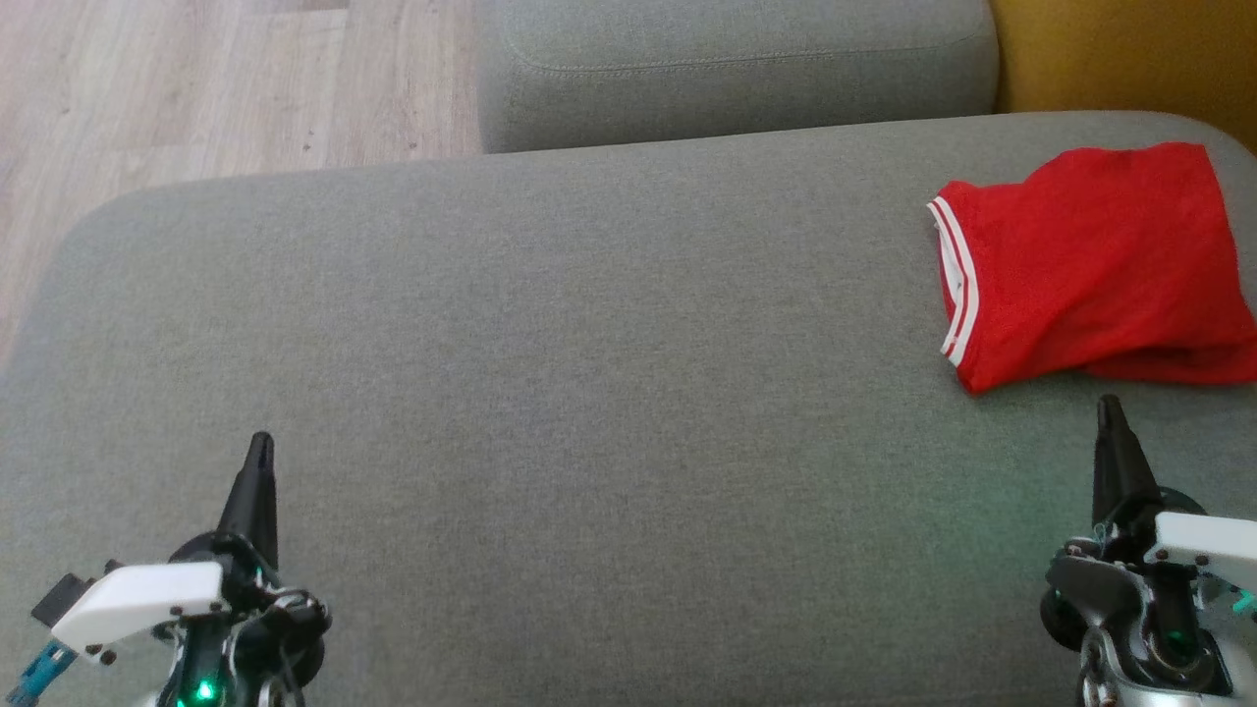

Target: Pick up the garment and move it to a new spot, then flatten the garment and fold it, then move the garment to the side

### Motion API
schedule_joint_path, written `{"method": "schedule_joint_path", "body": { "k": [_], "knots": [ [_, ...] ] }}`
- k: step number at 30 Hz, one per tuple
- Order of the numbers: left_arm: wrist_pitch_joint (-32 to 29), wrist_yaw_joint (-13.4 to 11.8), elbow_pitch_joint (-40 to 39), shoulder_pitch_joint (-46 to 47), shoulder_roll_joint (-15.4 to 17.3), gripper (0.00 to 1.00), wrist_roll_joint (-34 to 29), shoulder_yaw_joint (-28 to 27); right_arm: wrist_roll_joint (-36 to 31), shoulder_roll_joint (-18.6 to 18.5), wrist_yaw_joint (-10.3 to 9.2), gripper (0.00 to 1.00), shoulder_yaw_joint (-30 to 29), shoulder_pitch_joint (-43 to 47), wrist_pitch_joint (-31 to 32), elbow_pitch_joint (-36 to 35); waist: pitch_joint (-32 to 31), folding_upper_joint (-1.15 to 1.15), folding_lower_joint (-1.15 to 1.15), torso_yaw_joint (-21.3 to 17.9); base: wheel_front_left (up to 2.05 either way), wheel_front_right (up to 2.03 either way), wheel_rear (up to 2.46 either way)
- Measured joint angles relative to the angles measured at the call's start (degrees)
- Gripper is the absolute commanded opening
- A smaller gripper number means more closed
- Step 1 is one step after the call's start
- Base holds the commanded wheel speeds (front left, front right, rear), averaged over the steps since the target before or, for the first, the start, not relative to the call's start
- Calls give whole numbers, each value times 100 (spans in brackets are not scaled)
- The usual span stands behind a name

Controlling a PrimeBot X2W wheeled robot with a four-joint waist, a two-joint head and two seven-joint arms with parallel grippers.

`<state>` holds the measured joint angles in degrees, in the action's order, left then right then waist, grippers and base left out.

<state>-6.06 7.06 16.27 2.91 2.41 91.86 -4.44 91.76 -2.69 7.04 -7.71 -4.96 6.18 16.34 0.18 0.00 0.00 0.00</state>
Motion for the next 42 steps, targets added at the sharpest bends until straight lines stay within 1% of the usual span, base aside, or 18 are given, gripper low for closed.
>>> {"method": "schedule_joint_path", "body": {
  "k": [42],
  "knots": [
    [0, 0, -2, 2, 0, 0, 7, -1, 0, 1, 0, 0, -1, 0, 13, -10, 0, 0, 0, 0, 0, 0, 0]
  ]
}}
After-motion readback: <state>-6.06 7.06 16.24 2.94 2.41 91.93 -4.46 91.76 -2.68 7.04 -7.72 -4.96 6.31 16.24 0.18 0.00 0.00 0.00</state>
